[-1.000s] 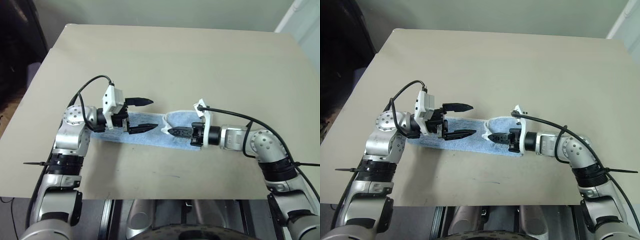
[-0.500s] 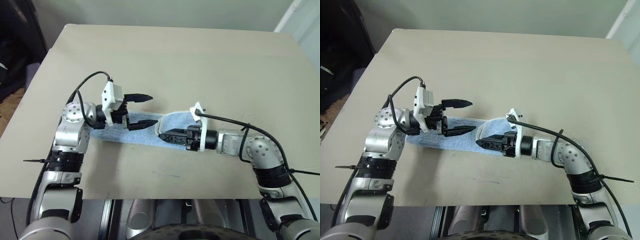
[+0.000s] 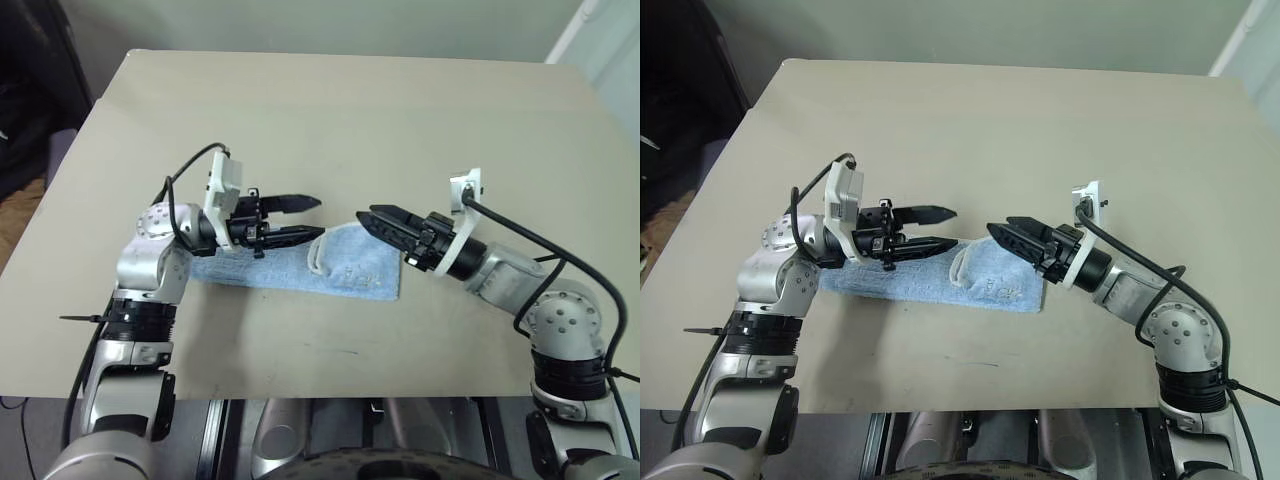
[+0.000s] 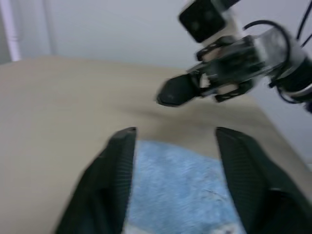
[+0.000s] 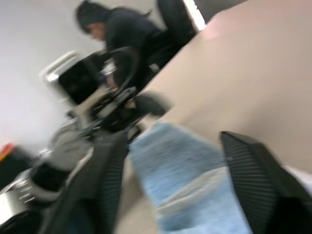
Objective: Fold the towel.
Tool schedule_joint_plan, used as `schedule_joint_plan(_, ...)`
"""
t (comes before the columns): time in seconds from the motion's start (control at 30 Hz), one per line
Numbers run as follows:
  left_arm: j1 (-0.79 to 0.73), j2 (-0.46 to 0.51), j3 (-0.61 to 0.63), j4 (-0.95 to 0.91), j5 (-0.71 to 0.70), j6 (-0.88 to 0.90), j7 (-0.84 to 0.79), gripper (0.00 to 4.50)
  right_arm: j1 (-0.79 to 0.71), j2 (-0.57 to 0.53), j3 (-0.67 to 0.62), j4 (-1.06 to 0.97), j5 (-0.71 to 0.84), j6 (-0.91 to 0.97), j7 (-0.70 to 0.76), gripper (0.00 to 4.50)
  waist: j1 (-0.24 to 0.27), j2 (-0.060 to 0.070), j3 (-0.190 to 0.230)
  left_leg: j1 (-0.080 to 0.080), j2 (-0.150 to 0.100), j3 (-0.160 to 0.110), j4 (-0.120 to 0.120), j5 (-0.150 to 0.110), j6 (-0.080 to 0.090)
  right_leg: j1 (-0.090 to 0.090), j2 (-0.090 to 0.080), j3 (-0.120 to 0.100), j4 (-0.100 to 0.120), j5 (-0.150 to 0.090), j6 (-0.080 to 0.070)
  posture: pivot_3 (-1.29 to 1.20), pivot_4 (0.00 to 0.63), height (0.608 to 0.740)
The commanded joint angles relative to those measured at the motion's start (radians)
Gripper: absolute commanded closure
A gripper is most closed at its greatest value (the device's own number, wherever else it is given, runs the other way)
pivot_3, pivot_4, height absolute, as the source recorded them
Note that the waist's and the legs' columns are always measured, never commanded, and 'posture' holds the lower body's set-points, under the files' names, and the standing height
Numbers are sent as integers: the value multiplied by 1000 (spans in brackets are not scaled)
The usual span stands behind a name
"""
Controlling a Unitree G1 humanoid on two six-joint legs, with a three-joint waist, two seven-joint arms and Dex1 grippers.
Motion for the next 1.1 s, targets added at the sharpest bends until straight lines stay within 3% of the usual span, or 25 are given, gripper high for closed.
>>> schedule_joint_plan(0.03, 21, -5, -21, -44, -16, 18, -44, 3044, 13, 19, 34, 7, -145, -100, 33, 2721, 0, 0, 0, 0, 0, 0, 0, 1, 0, 0, 0, 0, 0, 1, 0, 0, 150, 697)
schedule_joint_plan(0.17, 29, -34, -60, -40, 23, -14, -49, 4461, 17, 49, 62, 41, -241, -141, 38, 4129, 1, 0, 0, 0, 0, 0, 0, 2, 1, 1, 0, 0, 0, 2, 0, 0, 150, 697)
schedule_joint_plan(0.2, 31, -47, -77, -20, 59, -54, -40, 4500, 18, 53, 75, 49, -267, -147, 44, 4481, 1, 0, 0, 0, 0, 0, 0, 2, 2, 1, 0, 0, 0, 2, 0, 0, 150, 697)
schedule_joint_plan(0.47, 42, -99, -195, 90, 223, -227, -57, 4500, 39, 39, 215, 101, -495, -192, 92, 4481, 0, 0, 0, 0, 0, 0, 0, 2, 1, 1, 0, 0, 0, 2, 1, 0, 150, 697)
schedule_joint_plan(0.7, 60, -98, -269, 122, 271, -200, -91, 4500, 51, 33, 346, 183, -713, -258, 122, 4481, 0, 0, 0, 0, 0, 0, 0, 2, 1, 1, 0, 0, 0, 2, 1, 0, 150, 697)
schedule_joint_plan(0.93, 54, -80, -275, 148, 302, -198, -84, 4500, 49, 34, 372, 226, -825, -296, 141, 4481, 0, 0, -1, 4, 0, 0, 0, 2, 1, 4, 0, 0, 0, 2, 1, 0, 150, 697)
schedule_joint_plan(1.1, 38, -95, -219, 120, 244, -155, -54, 4500, 52, 41, 340, 189, -804, -296, 184, 4481, 0, 0, -1, 7, 0, 0, 0, 2, 0, 7, 0, 0, 0, 2, 1, 0, 150, 697)
